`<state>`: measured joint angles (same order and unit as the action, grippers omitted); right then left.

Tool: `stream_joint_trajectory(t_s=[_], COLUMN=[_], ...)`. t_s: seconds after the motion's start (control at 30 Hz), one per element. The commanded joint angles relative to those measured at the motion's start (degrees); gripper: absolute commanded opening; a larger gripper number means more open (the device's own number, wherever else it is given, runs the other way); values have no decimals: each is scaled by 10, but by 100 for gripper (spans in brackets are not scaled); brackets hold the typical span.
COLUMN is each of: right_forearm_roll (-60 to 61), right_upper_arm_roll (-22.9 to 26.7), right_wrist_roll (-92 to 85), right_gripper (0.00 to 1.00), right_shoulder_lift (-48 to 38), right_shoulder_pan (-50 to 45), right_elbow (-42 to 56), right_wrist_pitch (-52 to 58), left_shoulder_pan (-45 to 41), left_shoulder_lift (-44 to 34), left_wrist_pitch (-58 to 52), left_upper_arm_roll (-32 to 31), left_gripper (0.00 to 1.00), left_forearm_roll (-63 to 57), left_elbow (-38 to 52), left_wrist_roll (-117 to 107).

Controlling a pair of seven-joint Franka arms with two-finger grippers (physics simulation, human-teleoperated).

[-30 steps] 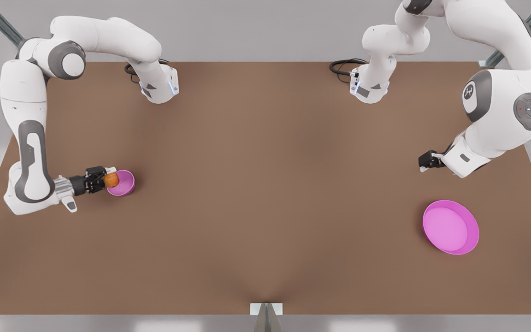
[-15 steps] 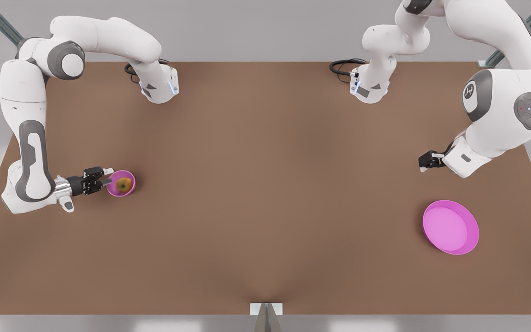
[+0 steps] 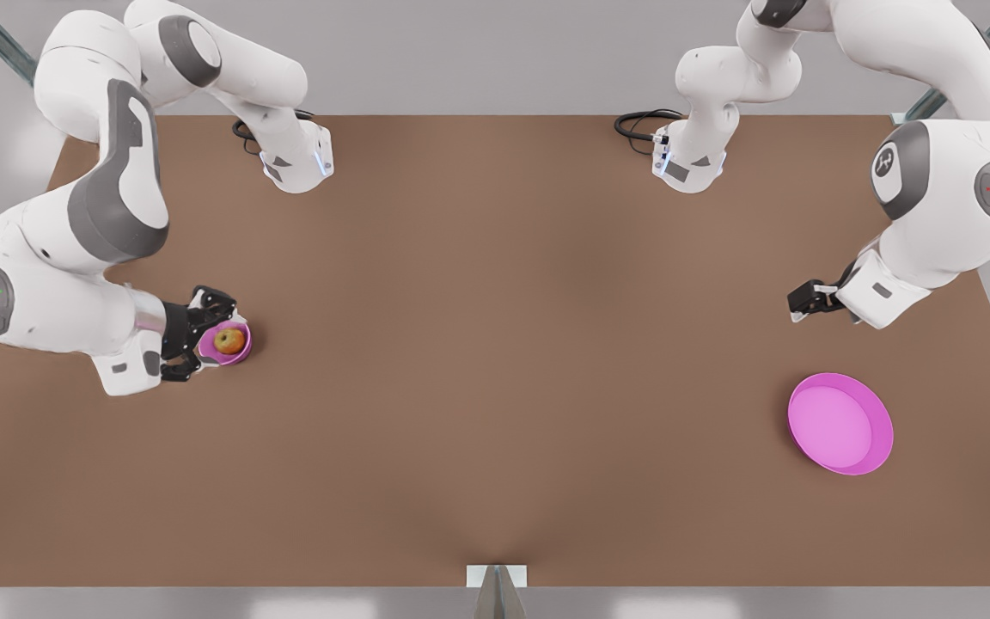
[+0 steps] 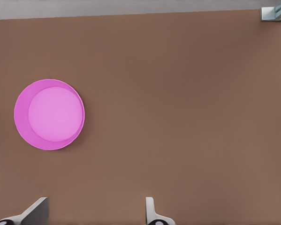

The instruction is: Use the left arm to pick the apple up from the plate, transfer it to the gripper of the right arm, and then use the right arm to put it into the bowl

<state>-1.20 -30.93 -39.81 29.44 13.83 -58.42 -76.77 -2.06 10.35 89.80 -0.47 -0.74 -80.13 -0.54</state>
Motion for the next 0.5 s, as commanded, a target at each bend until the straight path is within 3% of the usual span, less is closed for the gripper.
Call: stream_joint_trajectory(t_s=[0.0,0.2,0.23,0.27,0.3,0.33,0.37,0.4,0.47], right_forearm_roll=[-97,-115,-113,-87,-33,-30,-16,-15,1], right_upper_arm_roll=[-20,-41,13,163,255,282,342,366,366], right_wrist_roll=[481,504,498,496,464,445,427,429,429], right_gripper=[88,96,98,100,100,100,100,100,100], right_shoulder_lift=[-29,-43,-93,-130,-180,-225,-238,-236,-235], right_shoulder_pan=[-10,5,-28,-141,-177,-178,-221,-245,-244], right_elbow=[-15,-24,-69,-108,-186,-259,-274,-275,-274], right_wrist_pitch=[0,7,-13,-28,-71,-113,-115,-114,-111], left_shoulder_pan=[-1,-1,-1,-1,-1,-1,-1,-1,-1], left_shoulder_lift=[-2,-2,-2,-2,-2,-2,-2,-2,-2], left_wrist_pitch=[1,1,1,1,1,0,1,1,1], left_upper_arm_roll=[-1,-1,-1,-1,-1,-1,-1,-1,-1], left_gripper=[100,100,100,100,100,100,100,100,100], left_forearm_roll=[-1,-1,0,0,0,0,0,0,0], left_elbow=[1,1,1,1,1,1,1,1,1], left_wrist_roll=[-3,-3,-3,-3,-3,-3,-3,-3,-3])
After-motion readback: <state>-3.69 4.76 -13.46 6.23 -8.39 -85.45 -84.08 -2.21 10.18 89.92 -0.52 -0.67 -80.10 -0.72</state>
